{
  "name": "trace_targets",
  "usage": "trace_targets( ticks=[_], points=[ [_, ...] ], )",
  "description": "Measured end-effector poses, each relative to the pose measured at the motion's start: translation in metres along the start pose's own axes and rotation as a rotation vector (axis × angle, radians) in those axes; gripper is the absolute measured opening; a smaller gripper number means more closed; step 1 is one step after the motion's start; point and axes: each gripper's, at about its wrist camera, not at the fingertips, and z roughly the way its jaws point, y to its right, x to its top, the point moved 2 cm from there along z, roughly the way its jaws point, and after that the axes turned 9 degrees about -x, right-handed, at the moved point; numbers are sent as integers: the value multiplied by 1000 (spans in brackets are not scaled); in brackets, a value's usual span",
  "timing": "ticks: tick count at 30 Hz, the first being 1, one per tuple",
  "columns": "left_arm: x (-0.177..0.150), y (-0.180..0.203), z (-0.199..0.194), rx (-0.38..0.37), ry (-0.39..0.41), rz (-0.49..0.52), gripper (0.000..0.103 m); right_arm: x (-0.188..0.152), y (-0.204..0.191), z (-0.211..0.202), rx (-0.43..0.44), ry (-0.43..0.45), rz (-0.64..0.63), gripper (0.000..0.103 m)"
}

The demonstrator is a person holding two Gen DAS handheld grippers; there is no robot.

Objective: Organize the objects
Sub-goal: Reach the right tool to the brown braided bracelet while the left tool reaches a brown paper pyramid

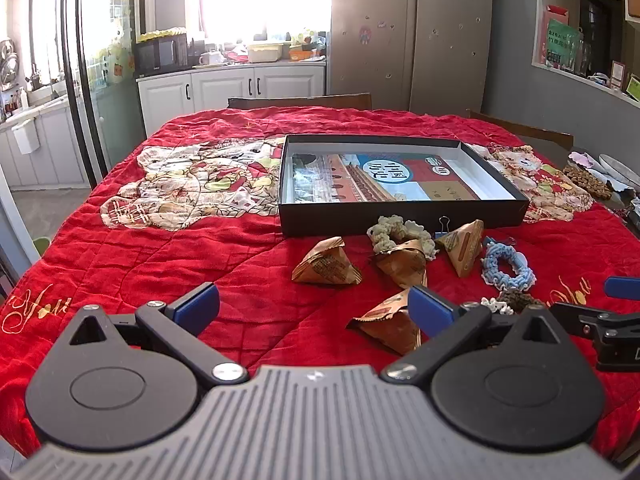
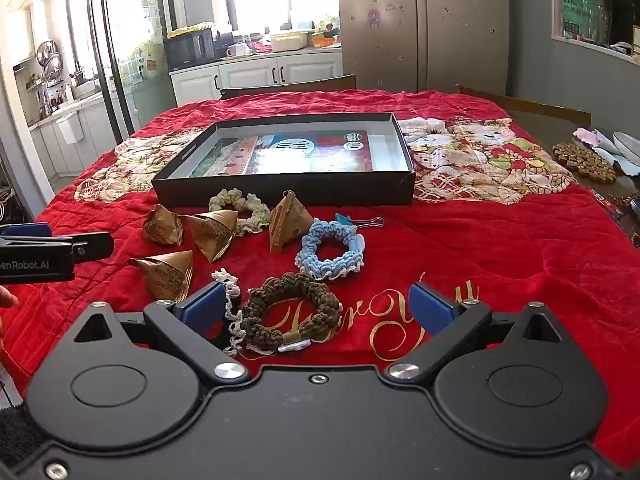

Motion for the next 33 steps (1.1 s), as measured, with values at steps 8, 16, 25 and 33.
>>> trace_targets(
  ticks=[8,16,25,33],
  points=[
    [0,1,-1,-4,4,3,103,-1,0,1,-1,-2,1,98],
    [-1,2,0,-13,1,10,103,0,1,0,6,-2,-1,98],
    [-1,3,0,-33,6,15,103,-1,0,2,17,-8,3,98],
    [-2,2,3,-56,0,23,103,-2,-1,6,4,-7,-21,98]
  ],
)
